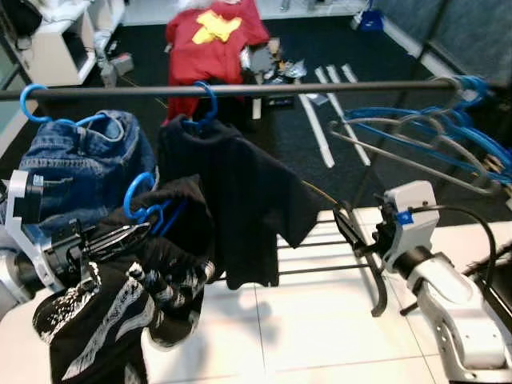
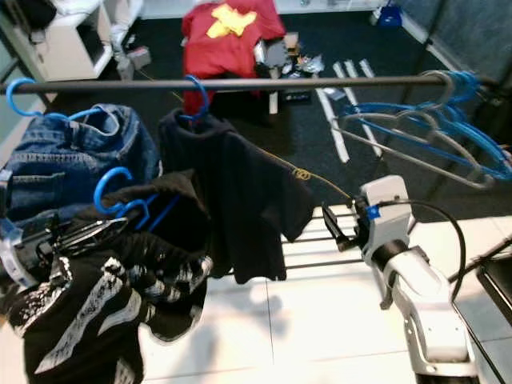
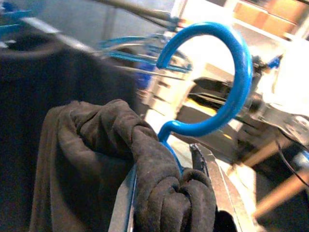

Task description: Hang hanger

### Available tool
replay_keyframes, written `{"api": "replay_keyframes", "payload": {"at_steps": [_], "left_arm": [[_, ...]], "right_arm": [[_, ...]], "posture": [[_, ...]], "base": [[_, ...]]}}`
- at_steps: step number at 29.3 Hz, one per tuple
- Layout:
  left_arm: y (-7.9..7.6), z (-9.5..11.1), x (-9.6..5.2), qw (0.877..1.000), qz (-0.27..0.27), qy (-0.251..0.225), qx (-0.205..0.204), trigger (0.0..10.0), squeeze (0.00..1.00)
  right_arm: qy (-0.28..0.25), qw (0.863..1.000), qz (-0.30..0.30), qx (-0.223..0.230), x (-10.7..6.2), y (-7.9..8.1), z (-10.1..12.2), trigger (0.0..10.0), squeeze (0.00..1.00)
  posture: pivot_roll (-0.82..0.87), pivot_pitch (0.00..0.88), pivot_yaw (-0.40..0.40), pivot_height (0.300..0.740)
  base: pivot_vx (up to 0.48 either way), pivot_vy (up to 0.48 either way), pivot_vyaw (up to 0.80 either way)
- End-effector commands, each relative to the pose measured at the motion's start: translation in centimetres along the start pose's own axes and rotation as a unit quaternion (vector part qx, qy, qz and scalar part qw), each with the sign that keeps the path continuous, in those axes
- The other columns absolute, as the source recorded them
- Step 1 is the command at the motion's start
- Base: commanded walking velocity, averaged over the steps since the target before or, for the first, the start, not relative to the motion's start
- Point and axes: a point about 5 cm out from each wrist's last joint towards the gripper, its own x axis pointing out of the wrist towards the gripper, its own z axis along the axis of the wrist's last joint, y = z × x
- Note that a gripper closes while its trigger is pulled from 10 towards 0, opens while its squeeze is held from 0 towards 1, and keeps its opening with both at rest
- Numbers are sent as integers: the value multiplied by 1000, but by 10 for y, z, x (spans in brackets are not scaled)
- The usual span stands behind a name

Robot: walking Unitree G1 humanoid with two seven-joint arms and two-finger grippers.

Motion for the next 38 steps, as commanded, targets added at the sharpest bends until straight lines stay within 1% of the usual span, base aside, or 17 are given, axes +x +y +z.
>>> {"api": "replay_keyframes", "payload": {"at_steps": [1, 3, 5, 6, 10, 16, 20, 23, 25, 27, 29, 31, 32, 33, 35, 37, 38], "left_arm": [[-5, -2, 5, 1000, -21, 5, -1, 10000, 0], [-6, -3, 8, 1000, -28, 6, -2, 10000, 0], [-14, -8, 27, 997, -73, 7, -7, 10000, 0], [-14, -8, 27, 997, -73, 7, -7, 10000, 0], [-23, -9, 49, 990, -139, 15, -6, 10000, 0], [-25, 0, 65, 985, -173, 11, 12, 10000, 0], [-25, 3, 67, 984, -178, 7, 15, 10000, 0], [-31, 10, 78, 979, -200, -8, 24, 10000, 0], [-31, 10, 78, 979, -200, -8, 24, 10000, 0], [-36, 12, 85, 972, -233, 1, 29, 10000, 0], [-36, 12, 85, 972, -233, 1, 29, 10000, 0], [-42, 15, 91, 961, -273, 18, 38, 10000, 0], [-42, 15, 91, 961, -273, 18, 38, 10000, 0], [-43, 16, 93, 957, -287, 24, 42, 10000, 0], [-43, 16, 93, 957, -287, 24, 42, 10000, 0], [-45, 18, 95, 952, -301, 30, 47, 10000, 0], [-48, 21, 98, 945, -320, 37, 55, 10000, 0]], "right_arm": [[-12, 999, 42, 11, -3, 9, 4, 10000, 0], [-15, 998, 53, 13, -4, 10, 6, 10000, 0], [-36, 993, 106, 31, -11, 11, 16, 10000, 0], [-36, 993, 106, 31, -11, 11, 16, 10000, 0], [-73, 979, 186, 44, -25, 10, 37, 10000, 0], [-106, 972, 205, 42, -31, 2, 55, 10000, 0], [-112, 972, 203, 42, -31, 1, 57, 10000, 0], [-115, 961, 249, 36, -32, 13, 61, 10000, 0], [-115, 961, 249, 36, -32, 13, 61, 10000, 0], [-111, 939, 324, 26, -36, 22, 68, 10000, 0], [-111, 939, 324, 26, -36, 22, 68, 10000, 0], [-93, 912, 401, 5, -42, 21, 76, 10000, 0], [-93, 912, 401, 5, -42, 21, 76, 10000, 0], [-85, 904, 418, -4, -44, 18, 79, 10000, 0], [-85, 904, 418, -4, -44, 18, 79, 10000, 0], [-81, 902, 423, -18, -43, 12, 82, 10000, 0], [-83, 899, 429, -31, -41, 2, 91, 10000, 0]], "posture": [[-65, 139, -8, 740], [-65, 139, -8, 740], [-63, 139, -11, 740], [-63, 139, -11, 740], [-65, 138, -8, 740], [-65, 141, 1, 740], [-65, 141, 1, 740], [-62, 143, 4, 740], [-62, 143, 4, 740], [-57, 144, 2, 740], [-57, 144, 2, 740], [-56, 140, 0, 740], [-56, 140, 0, 740], [-57, 137, -2, 740], [-57, 137, -2, 740], [-56, 134, -4, 740], [-53, 129, -6, 740]], "base": [[-405, 0, 0], [-398, 0, 0], [-401, 0, 0], [-401, 0, 0], [-400, 0, 0], [-392, 0, 0], [-375, 0, 0], [-97, 0, 0], [0, 0, 0], [0, 0, 0], [0, 0, 0], [0, 0, 0], [0, 0, 0], [0, 0, 0], [0, 0, 0], [0, 0, 0], [0, 0, 0]]}}
